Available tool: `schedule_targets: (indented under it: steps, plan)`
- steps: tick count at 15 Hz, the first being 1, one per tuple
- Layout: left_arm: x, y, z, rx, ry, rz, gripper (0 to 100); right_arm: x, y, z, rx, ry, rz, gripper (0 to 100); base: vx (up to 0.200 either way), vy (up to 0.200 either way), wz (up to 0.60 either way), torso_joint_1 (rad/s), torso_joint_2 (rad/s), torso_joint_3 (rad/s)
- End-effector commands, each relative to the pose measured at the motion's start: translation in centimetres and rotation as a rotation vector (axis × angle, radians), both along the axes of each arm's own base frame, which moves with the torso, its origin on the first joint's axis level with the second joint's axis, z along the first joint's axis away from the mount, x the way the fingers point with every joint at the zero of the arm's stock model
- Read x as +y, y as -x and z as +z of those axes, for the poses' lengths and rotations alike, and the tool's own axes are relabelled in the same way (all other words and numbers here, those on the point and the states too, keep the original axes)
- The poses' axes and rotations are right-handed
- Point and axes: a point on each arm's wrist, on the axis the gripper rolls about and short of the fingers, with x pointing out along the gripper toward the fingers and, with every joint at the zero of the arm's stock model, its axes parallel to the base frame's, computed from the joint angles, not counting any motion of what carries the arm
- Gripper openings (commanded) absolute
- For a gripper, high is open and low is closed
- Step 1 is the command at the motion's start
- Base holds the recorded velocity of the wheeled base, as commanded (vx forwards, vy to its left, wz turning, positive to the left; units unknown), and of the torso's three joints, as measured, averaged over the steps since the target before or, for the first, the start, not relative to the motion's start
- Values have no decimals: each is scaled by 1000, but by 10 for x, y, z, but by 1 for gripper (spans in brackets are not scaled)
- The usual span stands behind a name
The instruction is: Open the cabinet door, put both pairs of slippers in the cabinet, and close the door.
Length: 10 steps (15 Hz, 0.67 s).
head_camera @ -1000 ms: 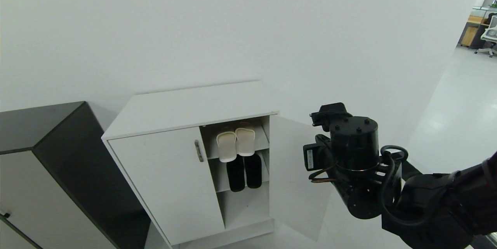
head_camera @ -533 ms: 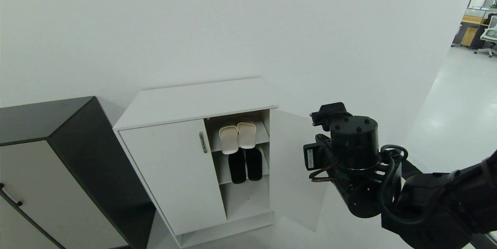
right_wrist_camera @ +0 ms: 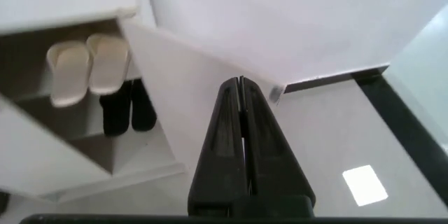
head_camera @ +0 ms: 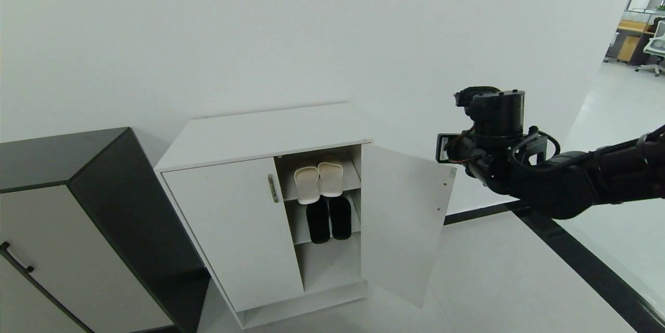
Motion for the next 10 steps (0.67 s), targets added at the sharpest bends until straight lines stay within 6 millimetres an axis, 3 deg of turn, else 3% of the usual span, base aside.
schedule_targets:
  steps: [1, 5, 10]
  plan:
    - [0, 0, 0, 0, 0, 0, 0, -13, -36, -5, 34, -39, -30, 0, 0, 0, 0, 0, 0, 0]
    - [0, 0, 0, 0, 0, 0, 0, -32, -85, -26, 43, -53, -94, 0, 0, 0, 0, 0, 0, 0]
    - [0, 0, 0, 0, 2, 0, 0, -44, -112, -45, 55, -89, -85, 0, 0, 0, 0, 0, 0, 0]
